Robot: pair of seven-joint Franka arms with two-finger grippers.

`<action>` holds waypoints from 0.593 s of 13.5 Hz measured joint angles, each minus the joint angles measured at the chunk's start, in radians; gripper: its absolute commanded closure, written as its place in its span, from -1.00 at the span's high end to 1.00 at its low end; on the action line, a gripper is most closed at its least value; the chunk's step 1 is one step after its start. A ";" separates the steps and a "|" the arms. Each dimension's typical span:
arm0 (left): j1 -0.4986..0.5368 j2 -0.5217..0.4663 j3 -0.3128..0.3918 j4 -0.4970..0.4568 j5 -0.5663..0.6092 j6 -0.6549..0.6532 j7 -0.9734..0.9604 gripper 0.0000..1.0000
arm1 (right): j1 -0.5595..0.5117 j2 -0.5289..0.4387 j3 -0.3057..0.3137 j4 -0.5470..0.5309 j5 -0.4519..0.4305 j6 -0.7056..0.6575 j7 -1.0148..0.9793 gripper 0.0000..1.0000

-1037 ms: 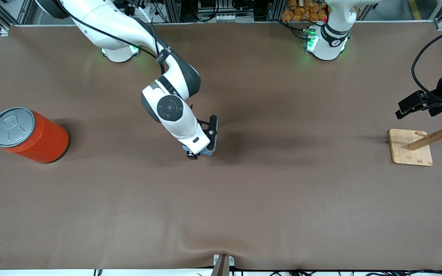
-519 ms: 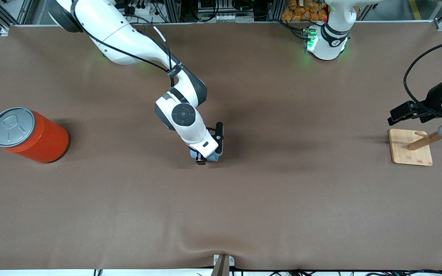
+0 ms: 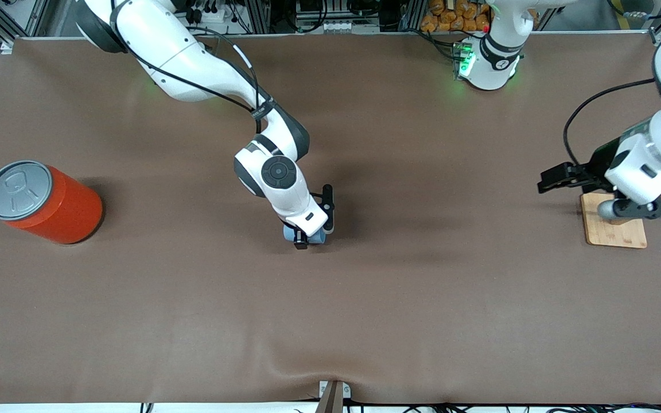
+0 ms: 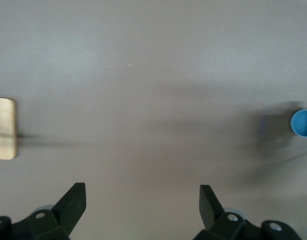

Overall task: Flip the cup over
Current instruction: 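Hold the cup with the right gripper while the left gripper reaches toward it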

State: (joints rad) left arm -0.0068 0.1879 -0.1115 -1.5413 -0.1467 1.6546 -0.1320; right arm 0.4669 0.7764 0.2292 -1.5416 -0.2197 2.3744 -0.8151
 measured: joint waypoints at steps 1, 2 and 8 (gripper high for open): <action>-0.002 0.020 -0.007 -0.004 -0.017 0.025 0.000 1.00 | 0.000 0.000 -0.001 0.001 0.000 0.001 0.000 0.67; -0.004 0.040 -0.013 -0.011 -0.032 0.054 0.000 1.00 | 0.000 0.000 -0.001 0.002 0.000 0.002 0.000 0.74; -0.015 0.111 -0.019 -0.126 -0.226 0.221 0.000 1.00 | 0.000 0.000 -0.003 0.011 -0.001 0.004 0.000 1.00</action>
State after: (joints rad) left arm -0.0214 0.2992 -0.1304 -1.6669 -0.3723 1.8756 -0.1321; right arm 0.4668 0.7766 0.2257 -1.5308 -0.2209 2.3787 -0.8147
